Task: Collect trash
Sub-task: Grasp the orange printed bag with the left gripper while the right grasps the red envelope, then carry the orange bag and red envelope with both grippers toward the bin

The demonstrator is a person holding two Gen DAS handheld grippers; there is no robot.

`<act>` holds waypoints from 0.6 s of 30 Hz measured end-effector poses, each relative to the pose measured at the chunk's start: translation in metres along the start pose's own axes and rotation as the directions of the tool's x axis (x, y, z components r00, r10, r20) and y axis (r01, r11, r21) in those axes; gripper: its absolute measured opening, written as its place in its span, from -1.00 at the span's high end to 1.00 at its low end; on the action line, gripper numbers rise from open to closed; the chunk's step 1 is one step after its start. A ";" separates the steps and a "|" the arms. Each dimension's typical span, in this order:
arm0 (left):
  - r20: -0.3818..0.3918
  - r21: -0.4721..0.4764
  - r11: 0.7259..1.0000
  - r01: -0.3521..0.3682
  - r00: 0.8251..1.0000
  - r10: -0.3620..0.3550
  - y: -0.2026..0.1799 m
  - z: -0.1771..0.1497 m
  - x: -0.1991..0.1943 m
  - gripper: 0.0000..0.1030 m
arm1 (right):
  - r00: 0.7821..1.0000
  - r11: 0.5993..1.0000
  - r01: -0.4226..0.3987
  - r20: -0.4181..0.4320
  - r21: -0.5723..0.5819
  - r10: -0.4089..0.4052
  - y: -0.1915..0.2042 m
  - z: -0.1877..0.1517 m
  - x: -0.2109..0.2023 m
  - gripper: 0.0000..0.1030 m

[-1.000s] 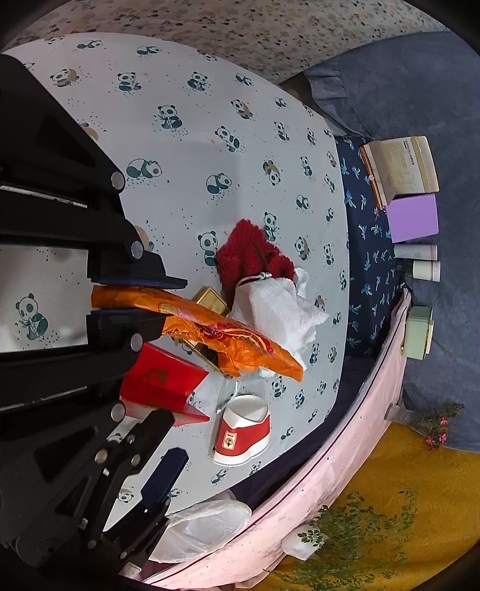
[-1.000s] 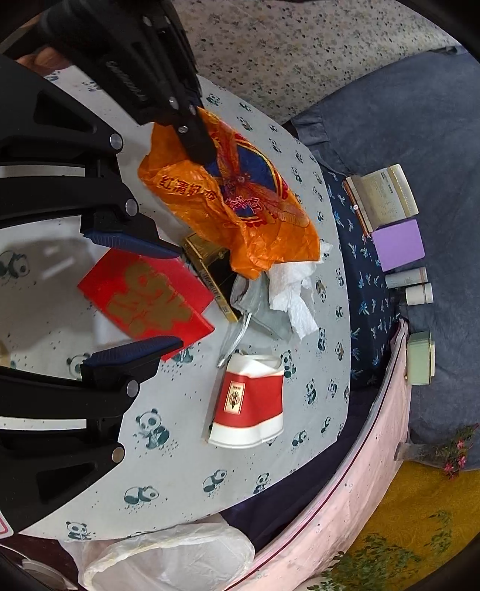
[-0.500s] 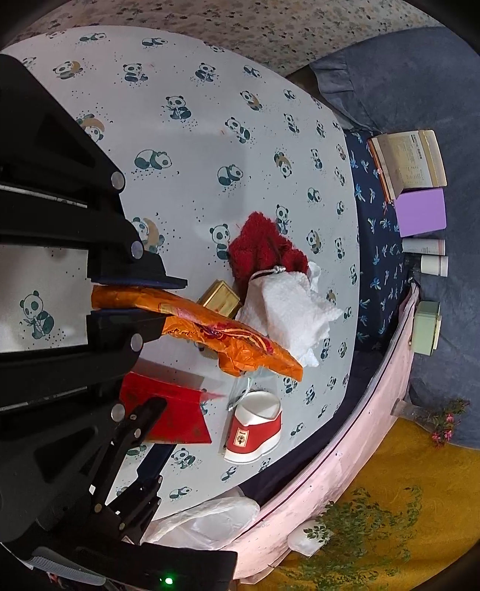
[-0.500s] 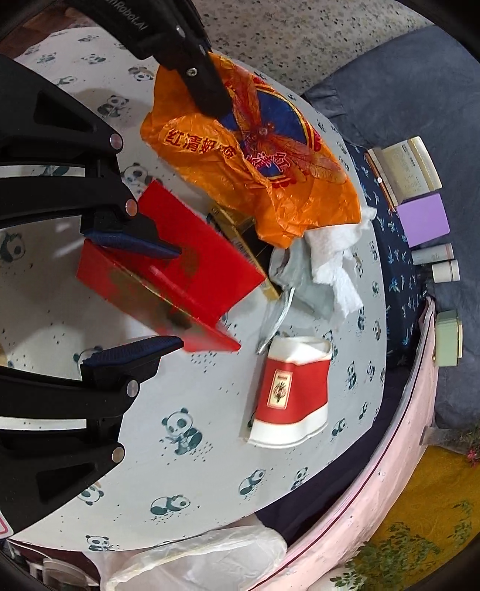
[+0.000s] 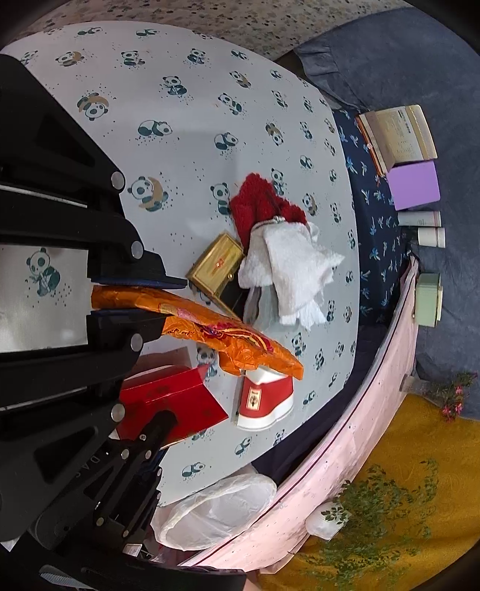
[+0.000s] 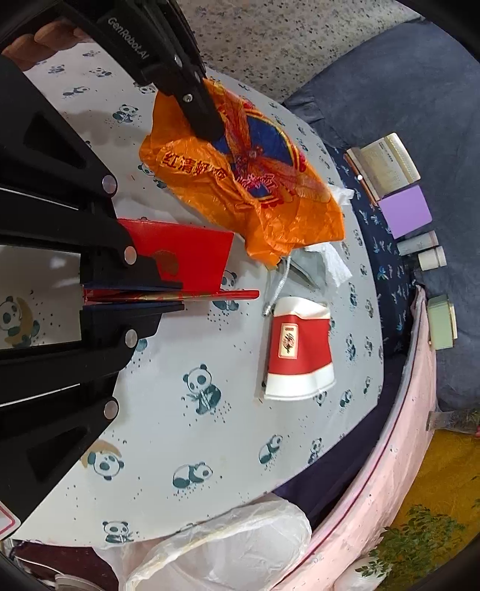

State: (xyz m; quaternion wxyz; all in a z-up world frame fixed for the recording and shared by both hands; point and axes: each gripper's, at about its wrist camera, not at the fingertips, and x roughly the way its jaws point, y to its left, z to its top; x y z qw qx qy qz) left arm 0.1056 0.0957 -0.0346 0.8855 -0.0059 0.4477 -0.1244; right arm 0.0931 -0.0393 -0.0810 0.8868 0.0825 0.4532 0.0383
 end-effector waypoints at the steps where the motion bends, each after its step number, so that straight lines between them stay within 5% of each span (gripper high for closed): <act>1: 0.003 0.006 1.000 0.002 1.000 -0.002 -0.004 0.000 -0.001 0.84 | 1.000 1.000 0.002 0.010 0.003 -0.002 -0.002 0.001 -0.004 0.91; 18: 0.042 0.162 0.985 0.063 0.997 -0.071 -0.101 0.021 -0.003 0.84 | 0.982 0.983 0.067 0.161 0.172 -0.095 -0.097 0.014 -0.066 0.91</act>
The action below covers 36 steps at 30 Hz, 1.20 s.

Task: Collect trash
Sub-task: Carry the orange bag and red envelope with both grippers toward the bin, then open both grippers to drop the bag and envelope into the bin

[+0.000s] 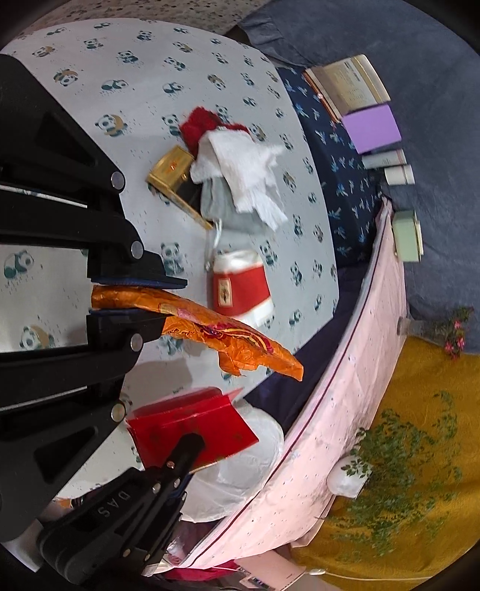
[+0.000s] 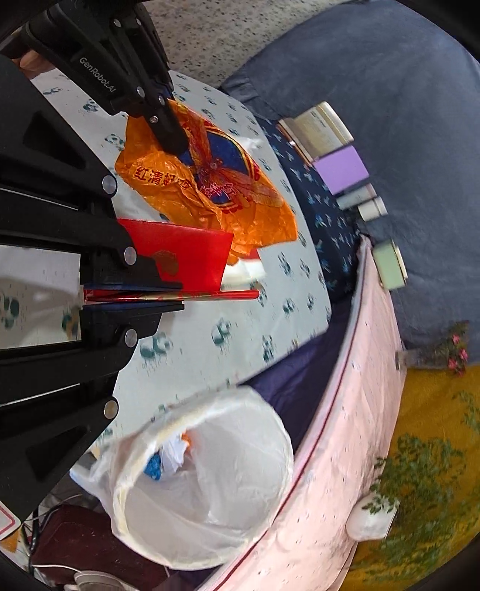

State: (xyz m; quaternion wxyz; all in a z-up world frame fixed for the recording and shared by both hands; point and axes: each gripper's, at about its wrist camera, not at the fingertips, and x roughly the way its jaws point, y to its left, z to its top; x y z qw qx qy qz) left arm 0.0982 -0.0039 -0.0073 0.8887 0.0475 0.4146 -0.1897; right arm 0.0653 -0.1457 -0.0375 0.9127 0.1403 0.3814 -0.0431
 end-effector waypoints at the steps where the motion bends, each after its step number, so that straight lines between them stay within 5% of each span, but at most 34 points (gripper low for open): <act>1: 0.001 0.008 1.000 0.004 1.000 -0.004 -0.005 0.002 0.001 0.84 | 1.000 1.000 0.010 0.009 0.013 -0.010 -0.008 0.002 -0.003 0.91; 18: -0.008 0.185 0.971 0.149 0.989 -0.150 -0.127 0.037 0.033 0.84 | 0.979 0.961 0.162 0.086 0.226 -0.185 -0.143 0.017 -0.033 0.91; 28: -0.033 0.207 0.953 0.223 0.975 -0.221 -0.169 0.054 0.058 0.80 | 0.971 0.937 0.203 0.066 0.284 -0.231 -0.183 0.017 -0.028 0.91; 33: -0.033 0.199 0.956 0.215 0.976 -0.213 -0.172 0.059 0.067 0.42 | 0.971 0.935 0.205 0.061 0.289 -0.231 -0.188 0.017 -0.024 0.91; 36: -0.023 0.205 0.956 0.208 0.978 -0.207 -0.171 0.059 0.067 0.36 | 0.972 0.936 0.203 0.058 0.288 -0.229 -0.188 0.020 -0.019 0.91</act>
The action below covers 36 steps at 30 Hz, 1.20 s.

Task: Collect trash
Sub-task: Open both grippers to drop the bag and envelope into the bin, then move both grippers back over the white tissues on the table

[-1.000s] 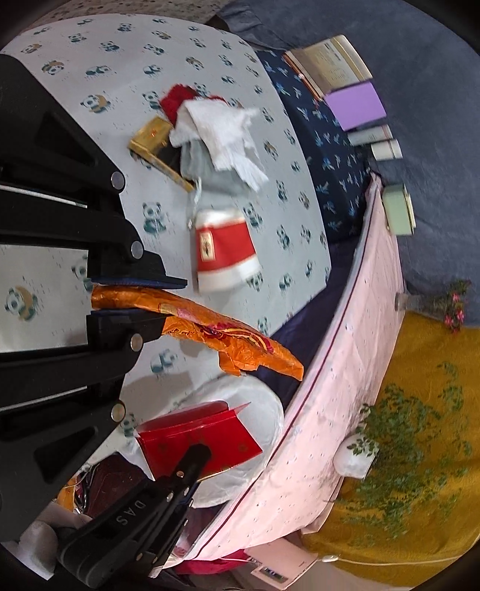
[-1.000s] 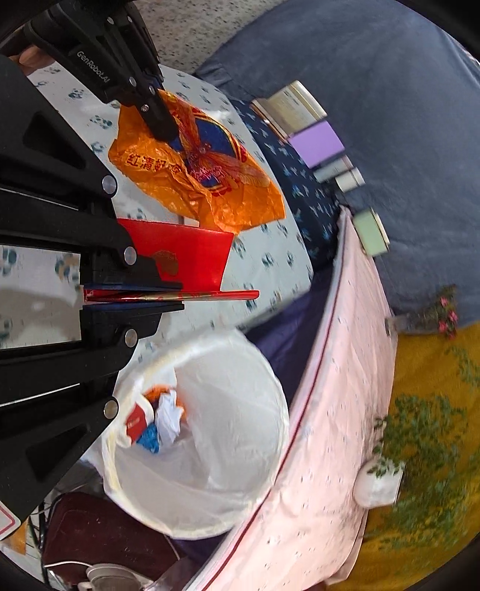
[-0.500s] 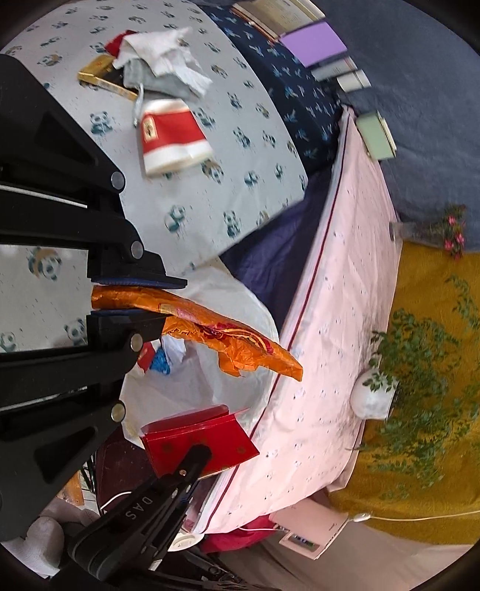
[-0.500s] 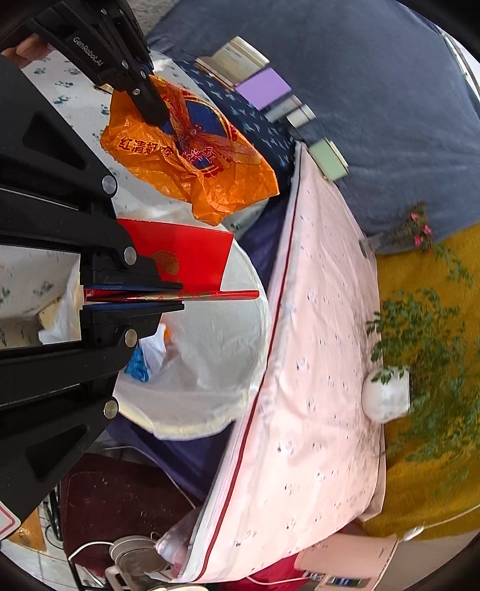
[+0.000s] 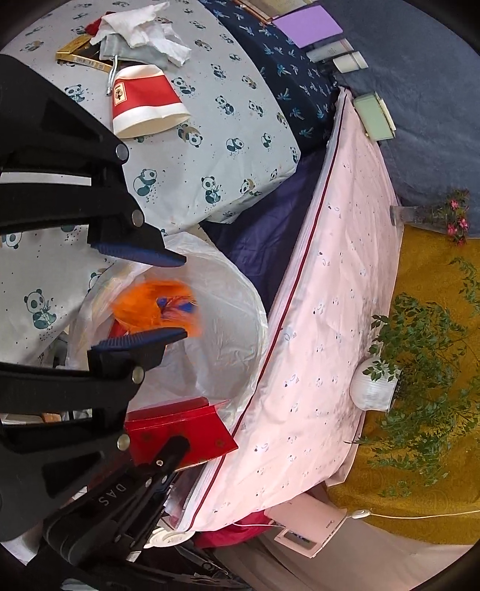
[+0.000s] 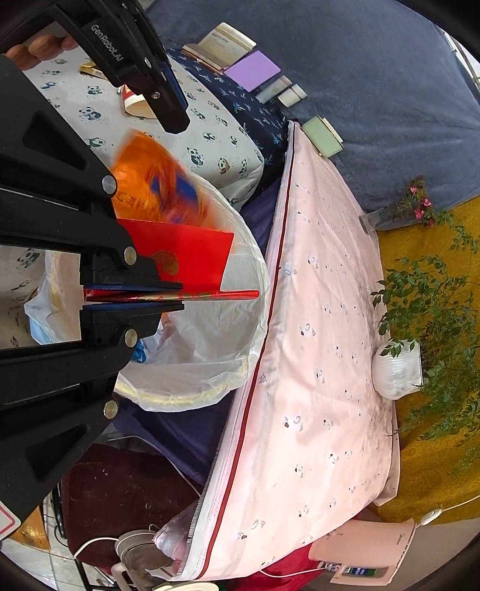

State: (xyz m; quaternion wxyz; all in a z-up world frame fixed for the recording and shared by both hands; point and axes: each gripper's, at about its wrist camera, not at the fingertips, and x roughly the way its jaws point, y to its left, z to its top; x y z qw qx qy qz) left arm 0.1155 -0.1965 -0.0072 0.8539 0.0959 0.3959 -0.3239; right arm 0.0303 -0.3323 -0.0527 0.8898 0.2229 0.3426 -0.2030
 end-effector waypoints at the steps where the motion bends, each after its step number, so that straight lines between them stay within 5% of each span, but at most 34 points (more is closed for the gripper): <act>1: -0.002 0.001 1.000 -0.002 1.000 0.002 0.001 0.000 0.001 0.35 | 1.000 1.000 -0.001 -0.001 -0.001 0.001 0.001 0.001 0.001 0.91; 12: 0.003 -0.057 0.998 -0.040 0.999 0.040 0.023 -0.008 -0.006 0.00 | 1.000 1.000 0.005 0.004 -0.022 -0.005 0.013 0.004 0.005 0.68; 36: 0.018 -0.152 0.982 -0.112 0.993 0.116 0.070 -0.030 -0.035 -0.17 | 0.999 0.994 -0.041 0.016 -0.101 0.043 0.059 -0.002 -0.014 0.49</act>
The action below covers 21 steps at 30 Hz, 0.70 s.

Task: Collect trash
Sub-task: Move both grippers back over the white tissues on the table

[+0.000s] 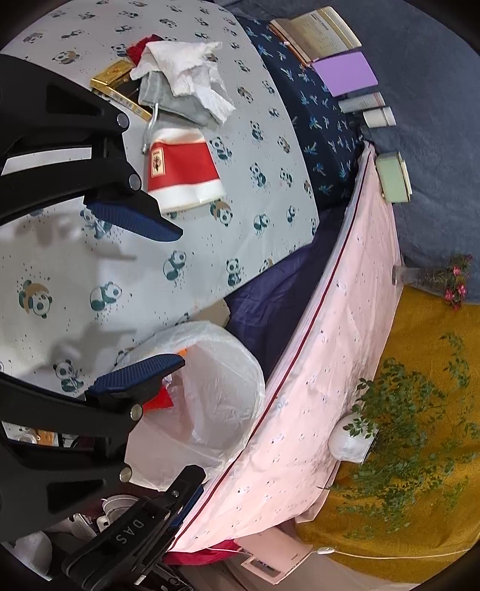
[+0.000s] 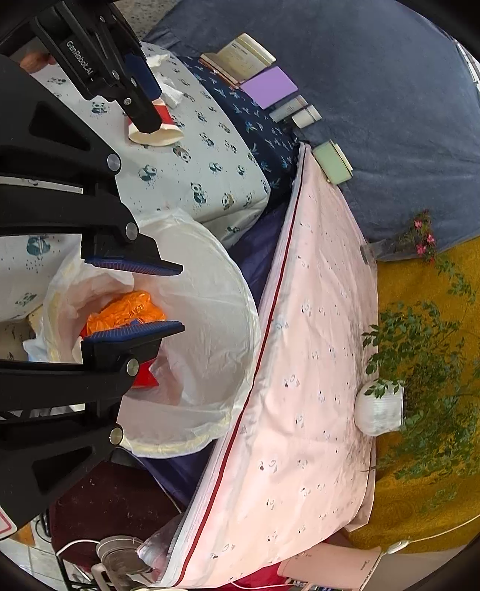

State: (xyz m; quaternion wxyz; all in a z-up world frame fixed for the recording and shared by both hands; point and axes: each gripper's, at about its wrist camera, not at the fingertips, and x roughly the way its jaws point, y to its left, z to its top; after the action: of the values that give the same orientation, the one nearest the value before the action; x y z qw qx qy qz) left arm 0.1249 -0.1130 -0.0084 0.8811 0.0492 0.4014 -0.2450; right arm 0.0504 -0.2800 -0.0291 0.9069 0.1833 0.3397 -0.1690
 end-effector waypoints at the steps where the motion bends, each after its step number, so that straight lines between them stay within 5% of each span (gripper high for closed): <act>1: 0.000 -0.005 1.000 -0.004 1.000 0.004 0.003 -0.001 -0.001 -0.17 | 1.000 1.000 -0.005 -0.001 -0.006 0.005 0.004 0.000 0.000 0.49; 21: 0.007 -0.168 0.976 -0.137 0.990 0.141 0.107 -0.025 -0.033 -0.30 | 0.994 0.984 -0.108 -0.043 -0.139 0.103 0.097 -0.017 -0.001 0.34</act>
State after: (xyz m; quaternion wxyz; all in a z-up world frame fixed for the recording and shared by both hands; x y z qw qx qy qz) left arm 0.1401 0.0009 -0.0132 0.9010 0.0006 0.4076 -0.1487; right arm 0.0816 -0.1872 -0.0194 0.9191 0.1392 0.3568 -0.0931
